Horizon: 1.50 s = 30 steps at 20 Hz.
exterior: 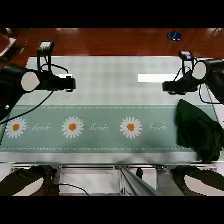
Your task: Fold the shirts.
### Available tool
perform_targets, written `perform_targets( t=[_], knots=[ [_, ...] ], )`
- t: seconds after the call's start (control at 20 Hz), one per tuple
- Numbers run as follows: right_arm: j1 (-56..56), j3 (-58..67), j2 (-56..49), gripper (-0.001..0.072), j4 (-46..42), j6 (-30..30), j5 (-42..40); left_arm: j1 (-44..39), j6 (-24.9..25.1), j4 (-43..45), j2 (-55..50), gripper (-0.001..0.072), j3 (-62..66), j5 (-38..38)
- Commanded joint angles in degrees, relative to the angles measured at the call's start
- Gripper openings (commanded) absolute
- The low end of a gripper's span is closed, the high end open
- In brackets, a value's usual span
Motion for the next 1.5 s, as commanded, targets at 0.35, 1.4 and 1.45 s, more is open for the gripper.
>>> perform_targets(
  t=[0.35, 1.4, 1.45],
  knots=[
    [-10.84, 1.86, 19.71, 0.0616, -18.27, 0.57, 6.71, 0.11, 4.13, 2.34, 11.63, 0.0701, 5.16, -12.33],
    [-29.94, -30.62, 11.52, 0.0035, -8.48, -6.29, 1.84, -3.08, 1.90, -13.66, 15.45, 0.0701, -27.15, 3.65],
    [-29.94, -27.08, 12.83, 0.0035, -6.78, -7.76, 2.64, -1.20, 2.84, -13.42, 15.43, 0.0701, -25.33, 2.45]
  ],
)
